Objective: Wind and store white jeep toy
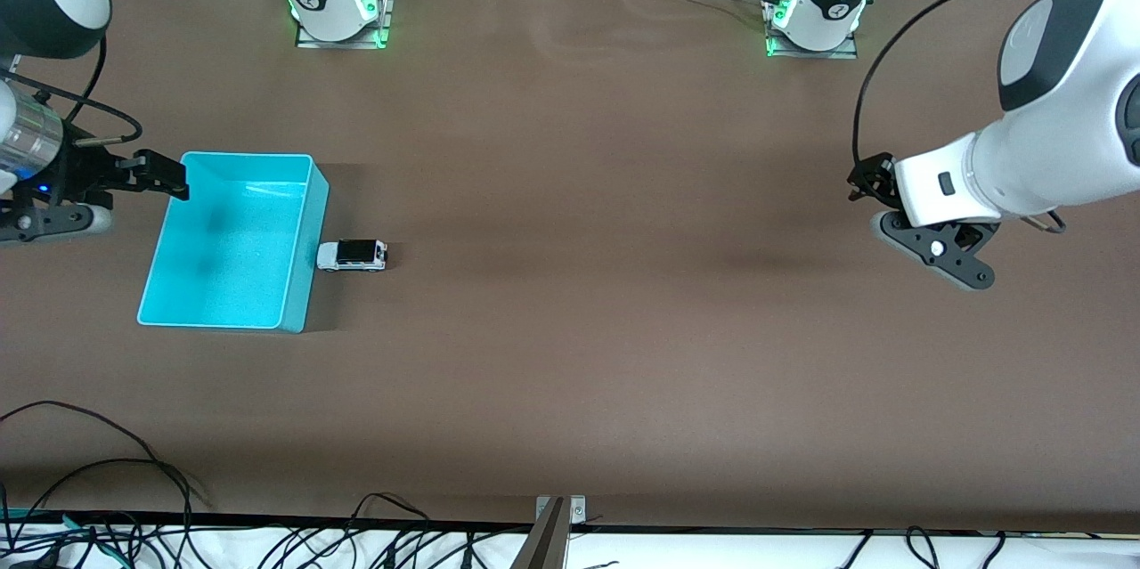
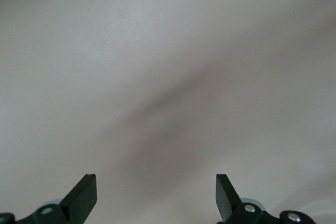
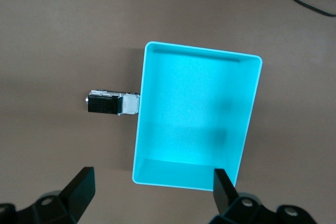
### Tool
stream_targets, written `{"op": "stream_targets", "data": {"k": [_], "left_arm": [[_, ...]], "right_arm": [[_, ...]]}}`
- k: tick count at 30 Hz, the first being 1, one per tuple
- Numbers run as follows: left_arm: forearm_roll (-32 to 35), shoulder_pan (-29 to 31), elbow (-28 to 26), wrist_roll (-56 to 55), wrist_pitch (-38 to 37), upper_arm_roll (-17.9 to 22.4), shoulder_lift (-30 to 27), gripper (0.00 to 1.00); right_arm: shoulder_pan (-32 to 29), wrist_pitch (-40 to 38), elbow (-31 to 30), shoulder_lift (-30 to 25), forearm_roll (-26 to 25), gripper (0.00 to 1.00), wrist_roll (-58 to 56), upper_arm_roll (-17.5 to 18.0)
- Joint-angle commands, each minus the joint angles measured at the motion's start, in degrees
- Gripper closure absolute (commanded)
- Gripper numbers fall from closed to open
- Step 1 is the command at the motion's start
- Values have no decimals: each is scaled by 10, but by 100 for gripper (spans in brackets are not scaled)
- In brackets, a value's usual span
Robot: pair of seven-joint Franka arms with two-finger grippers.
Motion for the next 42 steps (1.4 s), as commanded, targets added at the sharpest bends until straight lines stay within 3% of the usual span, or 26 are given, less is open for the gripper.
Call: {"op": "stream_targets", "data": {"k": [1, 11, 17, 24, 34, 42], "left_arm": [[-53, -57, -18, -6, -2, 102, -40, 0], [-48, -69, -150, -26, 120, 156, -140, 0], [-47, -82, -172, -51, 124, 186, -170, 0], [-43, -85, -216, -53, 163, 188, -201, 0], [-43, -84, -224, -65, 165, 188, -207, 0], [-48, -79, -209, -68, 143, 188, -200, 0]], "right_arm": [[1, 3, -6, 7, 7, 0, -115, 1], [22, 24, -9, 39, 10, 0, -327, 4], [29, 48, -34, 57, 17, 0, -436, 11], [29, 113, -97, 56, 24, 0, -566, 23], [29, 233, -201, 56, 90, 0, -713, 24], [29, 306, -260, 57, 90, 0, -761, 40]]}}
